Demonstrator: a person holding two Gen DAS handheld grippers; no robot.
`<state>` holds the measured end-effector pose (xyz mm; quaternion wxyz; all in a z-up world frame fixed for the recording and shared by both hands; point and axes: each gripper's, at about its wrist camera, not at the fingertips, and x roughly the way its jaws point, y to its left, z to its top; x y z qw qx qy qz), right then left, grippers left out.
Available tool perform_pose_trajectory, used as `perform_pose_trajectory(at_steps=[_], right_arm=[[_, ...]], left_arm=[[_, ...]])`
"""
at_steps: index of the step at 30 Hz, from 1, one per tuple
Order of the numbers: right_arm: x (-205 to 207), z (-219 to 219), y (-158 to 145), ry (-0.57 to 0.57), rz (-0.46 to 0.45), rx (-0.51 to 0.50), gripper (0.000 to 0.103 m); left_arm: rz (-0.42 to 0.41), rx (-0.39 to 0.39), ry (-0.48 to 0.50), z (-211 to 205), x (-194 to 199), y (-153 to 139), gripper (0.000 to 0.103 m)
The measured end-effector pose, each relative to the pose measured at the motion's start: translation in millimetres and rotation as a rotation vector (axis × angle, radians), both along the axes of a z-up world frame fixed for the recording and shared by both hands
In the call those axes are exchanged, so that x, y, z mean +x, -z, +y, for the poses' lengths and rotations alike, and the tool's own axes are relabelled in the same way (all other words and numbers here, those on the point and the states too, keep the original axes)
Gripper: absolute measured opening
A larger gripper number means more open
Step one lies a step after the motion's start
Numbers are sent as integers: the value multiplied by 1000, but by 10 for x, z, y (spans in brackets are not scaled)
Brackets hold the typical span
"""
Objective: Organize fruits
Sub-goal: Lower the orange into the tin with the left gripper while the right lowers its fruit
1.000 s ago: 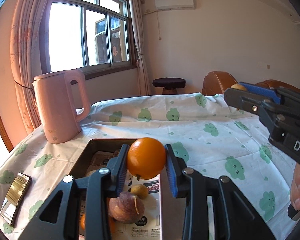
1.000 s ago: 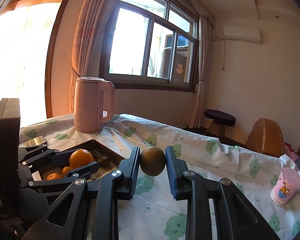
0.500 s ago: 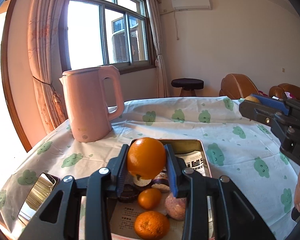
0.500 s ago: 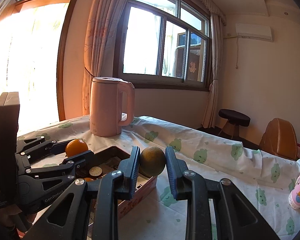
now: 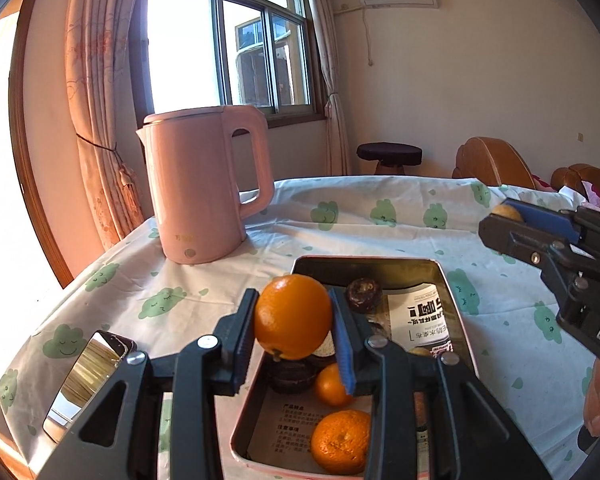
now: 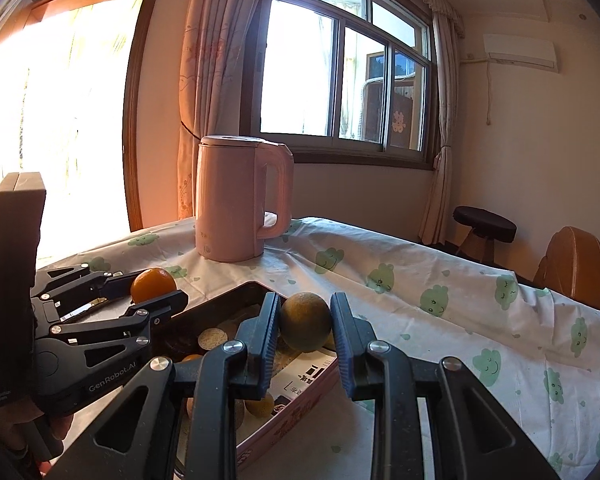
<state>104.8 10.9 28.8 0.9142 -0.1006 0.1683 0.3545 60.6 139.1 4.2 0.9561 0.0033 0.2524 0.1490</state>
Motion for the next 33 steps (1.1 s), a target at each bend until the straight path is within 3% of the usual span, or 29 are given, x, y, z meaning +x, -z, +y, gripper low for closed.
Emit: perform_pose_trajectory(at_steps=[23,33], right_arm=[[166,263,196,-11,50,-45,28],[312,374,356,0,123,-72,28]], left_arm=[[68,-14,12,75,156,94,36],[130,-9,38,88,322,163,36]])
